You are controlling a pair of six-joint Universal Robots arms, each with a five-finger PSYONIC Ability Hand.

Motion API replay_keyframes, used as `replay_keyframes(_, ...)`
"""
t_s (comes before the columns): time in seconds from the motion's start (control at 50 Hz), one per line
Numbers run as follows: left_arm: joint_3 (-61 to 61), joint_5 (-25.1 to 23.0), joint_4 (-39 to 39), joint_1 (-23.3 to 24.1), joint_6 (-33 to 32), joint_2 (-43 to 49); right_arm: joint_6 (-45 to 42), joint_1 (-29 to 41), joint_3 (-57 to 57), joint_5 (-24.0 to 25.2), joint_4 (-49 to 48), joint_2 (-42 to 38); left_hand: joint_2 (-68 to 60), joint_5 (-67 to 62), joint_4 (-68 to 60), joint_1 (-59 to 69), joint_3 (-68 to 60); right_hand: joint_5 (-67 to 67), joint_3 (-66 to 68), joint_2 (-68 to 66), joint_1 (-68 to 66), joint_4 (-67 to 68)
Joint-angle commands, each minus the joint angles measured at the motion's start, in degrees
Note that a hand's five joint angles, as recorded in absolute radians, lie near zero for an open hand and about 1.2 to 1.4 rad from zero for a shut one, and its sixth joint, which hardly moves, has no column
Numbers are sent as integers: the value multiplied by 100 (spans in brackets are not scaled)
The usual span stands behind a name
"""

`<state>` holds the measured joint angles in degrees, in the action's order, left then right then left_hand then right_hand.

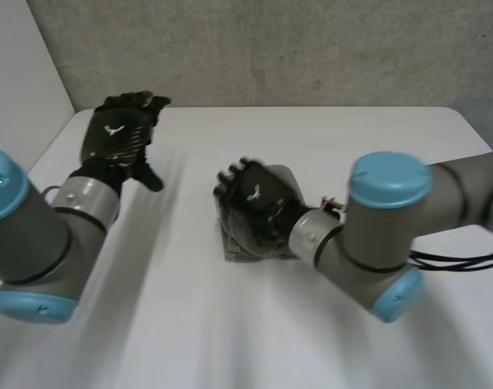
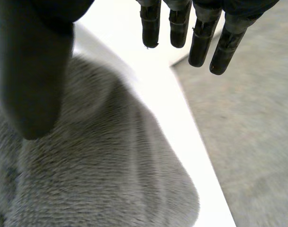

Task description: Fold the towel.

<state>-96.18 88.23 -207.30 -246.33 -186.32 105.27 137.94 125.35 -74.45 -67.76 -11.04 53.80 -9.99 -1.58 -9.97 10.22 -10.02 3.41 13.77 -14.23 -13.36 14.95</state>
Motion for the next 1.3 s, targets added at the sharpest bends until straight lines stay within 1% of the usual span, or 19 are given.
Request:
replay_keyframes(0.02,722,36,-21,541,122,555,2163,-746,-816,-79,-575,930,-56,103,-58,33,-53,-341,-377,423,336,-495)
replay_keyframes(0.1,1040,63,32,709,351,908,3096,-1143,-887,-88,-531,966,-73,86,-75,50,-70,-341,-377,423,336,-495)
replay_keyframes(0.2,1698,63,111,1147,641,1855,3494,-1320,-651,-88,-173,800,-174,-15,-175,151,-170,-341,-377,423,336,-495)
replay_keyframes(0.42,2762,212,725,1271,606,3420,3539,-1214,659,-167,919,-773,-224,-65,-226,202,-221,-341,-377,423,336,-495)
replay_keyframes(0.56,2815,423,955,1254,553,3667,3486,-1206,897,-370,928,-1117,-224,-65,-226,202,-221,-341,-377,423,336,-495)
replay_keyframes(0.62,2763,494,964,1289,553,3562,3477,-1197,906,-457,928,-1047,-191,-32,-193,168,-188,-341,-377,423,336,-495)
replay_keyframes(0.66,2736,502,972,1298,553,3395,3486,-1197,854,-519,928,-724,-157,2,-159,134,-154,-341,-377,423,336,-495)
replay_keyframes(0.72,2604,511,981,1298,571,2833,3503,-1206,783,-581,919,-476,-107,52,-109,84,-103,-341,-377,423,336,-495)
replay_keyframes(0.76,2464,511,981,1315,588,2212,3530,-1241,643,-886,910,110,-73,86,-75,50,-70,-341,-377,423,336,-495)
replay_keyframes(0.78,2464,511,981,1315,588,2208,3530,-1241,642,-888,910,113,-73,86,-75,50,-70,-341,-377,423,336,-495)
replay_keyframes(0.82,2394,520,990,1324,597,1866,3503,-1267,537,-1447,902,752,-56,103,-58,33,-53,-341,-377,423,336,-495)
replay_keyframes(0.84,2315,520,1025,1324,597,1535,3503,-1267,537,-1451,901,755,-56,103,-58,33,-53,-341,-377,423,336,-495)
replay_keyframes(0.86,2227,520,1077,1298,588,1201,3477,-1276,511,-1746,919,1059,-56,103,-58,33,-53,-341,-377,423,336,-495)
replay_keyframes(0.88,2227,520,1078,1298,588,1198,3477,-1276,511,-1749,919,1063,-56,103,-58,33,-53,-341,-377,423,336,-495)
replay_keyframes(0.92,2113,529,1270,1202,597,629,3433,-1293,476,-2231,998,1553,-56,103,-58,33,-53,-341,-377,423,336,-495)
replay_keyframes(0.96,2086,563,1428,1062,597,383,3398,-1302,449,-2389,1059,1729,-73,86,-75,50,-70,-341,-377,423,336,-495)
replay_keyframes(1.02,2077,712,1840,763,623,22,3328,-1302,344,-2435,1156,2002,-73,86,-75,50,-70,-341,-377,423,336,-495)
replay_keyframes(1.12,2173,898,2509,621,650,-173,3319,-1311,344,-2470,1279,2135,-40,119,-41,17,-36,-341,-377,423,336,-495)
replay_keyframes(1.3,2191,915,2783,586,641,-314,3328,-1329,335,-2409,1288,2161,-56,103,-58,33,-53,-341,-377,423,336,-495)
